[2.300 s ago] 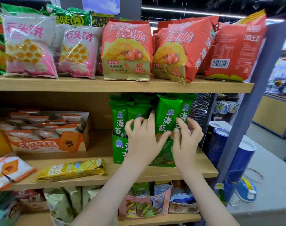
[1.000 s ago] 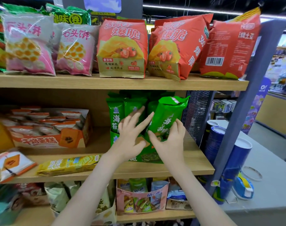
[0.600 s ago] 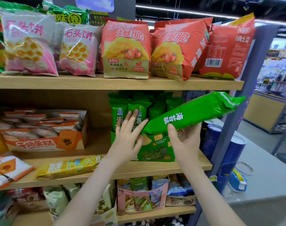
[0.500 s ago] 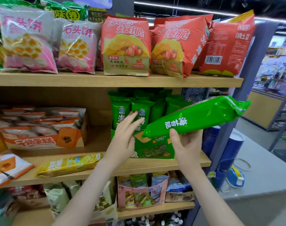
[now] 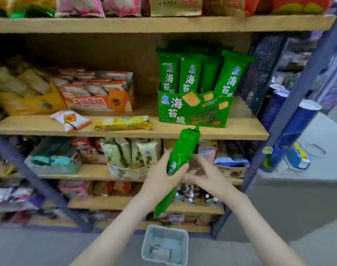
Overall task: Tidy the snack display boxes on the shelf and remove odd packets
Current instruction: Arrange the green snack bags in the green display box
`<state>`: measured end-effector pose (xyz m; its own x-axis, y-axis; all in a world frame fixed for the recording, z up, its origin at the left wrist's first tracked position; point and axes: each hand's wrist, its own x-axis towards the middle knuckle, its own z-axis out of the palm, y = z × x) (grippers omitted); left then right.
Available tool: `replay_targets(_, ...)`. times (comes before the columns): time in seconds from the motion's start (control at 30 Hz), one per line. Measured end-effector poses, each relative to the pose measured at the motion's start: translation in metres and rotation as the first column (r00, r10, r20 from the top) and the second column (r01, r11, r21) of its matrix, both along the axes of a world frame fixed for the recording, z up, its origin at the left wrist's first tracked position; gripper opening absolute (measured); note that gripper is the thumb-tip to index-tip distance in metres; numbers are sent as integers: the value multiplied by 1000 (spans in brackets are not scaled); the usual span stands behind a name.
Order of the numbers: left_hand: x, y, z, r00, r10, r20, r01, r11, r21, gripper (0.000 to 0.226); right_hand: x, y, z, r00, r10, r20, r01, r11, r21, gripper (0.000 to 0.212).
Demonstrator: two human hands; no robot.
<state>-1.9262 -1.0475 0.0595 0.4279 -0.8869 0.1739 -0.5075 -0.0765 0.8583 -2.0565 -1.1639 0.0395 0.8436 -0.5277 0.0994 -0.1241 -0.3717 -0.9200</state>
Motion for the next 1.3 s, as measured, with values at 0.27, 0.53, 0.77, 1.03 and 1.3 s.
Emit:
replay_targets(0.27, -31, 76, -66, 1000, 7, -10, -4, 950, 311, 46, -35, 48, -50, 955, -221, 199, 248, 961, -123, 26)
replay_targets(0.53, -21, 93, -70, 990, -133, -56, 144, 919, 368, 55, -49, 67, -42, 954, -222, 199, 212, 975, 73, 25)
replay_targets(0.77, 7, 107, -84, 962, -233, -145, 273, 867, 418, 50, -41, 83, -42, 963, -231, 139, 194, 952, 237, 21)
replay_targets(1.03, 28, 117, -88, 889, -327, -321, 447, 774, 448, 33, -17, 85, -56, 921, -387, -37, 388, 906, 169, 33)
replay_targets(1.3, 8, 101, -90, 959, -275, 77, 211, 863, 459, 86, -5, 71, -52, 854, -511, -94, 513, 798, 316, 27)
